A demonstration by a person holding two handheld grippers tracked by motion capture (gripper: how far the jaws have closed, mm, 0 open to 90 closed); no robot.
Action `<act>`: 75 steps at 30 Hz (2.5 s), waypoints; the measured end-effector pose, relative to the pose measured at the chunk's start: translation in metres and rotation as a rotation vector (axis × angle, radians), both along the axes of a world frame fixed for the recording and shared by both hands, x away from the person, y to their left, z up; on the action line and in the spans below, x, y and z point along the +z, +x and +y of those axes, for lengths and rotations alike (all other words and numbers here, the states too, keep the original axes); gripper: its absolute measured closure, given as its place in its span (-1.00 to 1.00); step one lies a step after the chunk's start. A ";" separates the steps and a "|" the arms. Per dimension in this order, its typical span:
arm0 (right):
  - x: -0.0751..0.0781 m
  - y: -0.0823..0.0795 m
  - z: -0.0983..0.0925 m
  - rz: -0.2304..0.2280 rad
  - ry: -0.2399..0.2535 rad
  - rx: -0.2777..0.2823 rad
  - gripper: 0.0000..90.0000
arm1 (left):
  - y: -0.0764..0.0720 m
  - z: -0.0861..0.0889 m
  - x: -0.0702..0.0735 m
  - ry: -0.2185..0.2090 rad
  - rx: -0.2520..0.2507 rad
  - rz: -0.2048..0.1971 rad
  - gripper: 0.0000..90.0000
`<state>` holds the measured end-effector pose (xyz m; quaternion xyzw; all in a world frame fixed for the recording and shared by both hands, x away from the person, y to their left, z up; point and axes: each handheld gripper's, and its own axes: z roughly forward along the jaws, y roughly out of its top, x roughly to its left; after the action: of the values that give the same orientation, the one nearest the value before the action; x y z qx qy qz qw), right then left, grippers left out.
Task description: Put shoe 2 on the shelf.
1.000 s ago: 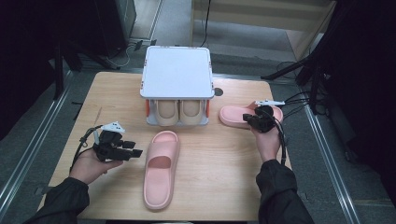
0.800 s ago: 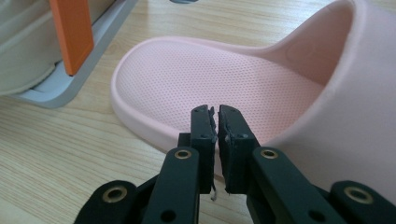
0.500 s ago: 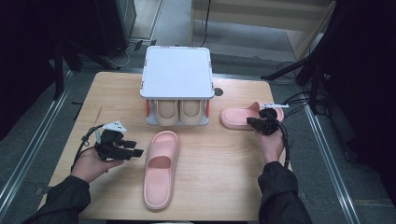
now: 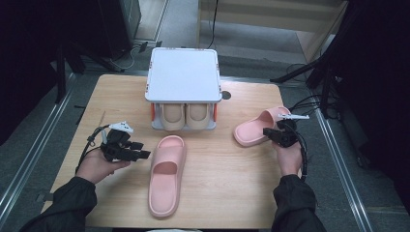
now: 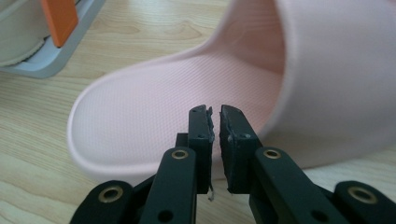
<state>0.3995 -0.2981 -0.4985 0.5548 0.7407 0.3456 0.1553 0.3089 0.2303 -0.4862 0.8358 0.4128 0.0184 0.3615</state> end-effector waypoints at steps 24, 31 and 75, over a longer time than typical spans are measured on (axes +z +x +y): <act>0.002 -0.008 -0.016 -0.046 0.002 -0.150 -0.15 | 0.007 0.003 0.004 -0.024 0.018 -0.009 0.02; -0.009 0.005 -0.021 -0.026 -0.016 -0.220 -0.17 | 0.007 0.005 0.004 -0.014 0.021 -0.009 0.02; 0.025 -0.017 -0.012 -0.047 -0.023 -0.139 0.88 | -0.002 0.013 0.005 -0.044 0.064 -0.005 0.17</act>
<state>0.3827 -0.3101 -0.4737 0.5947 0.7005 0.3385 0.2026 0.3066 0.2434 -0.4813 0.8140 0.4387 0.0231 0.3799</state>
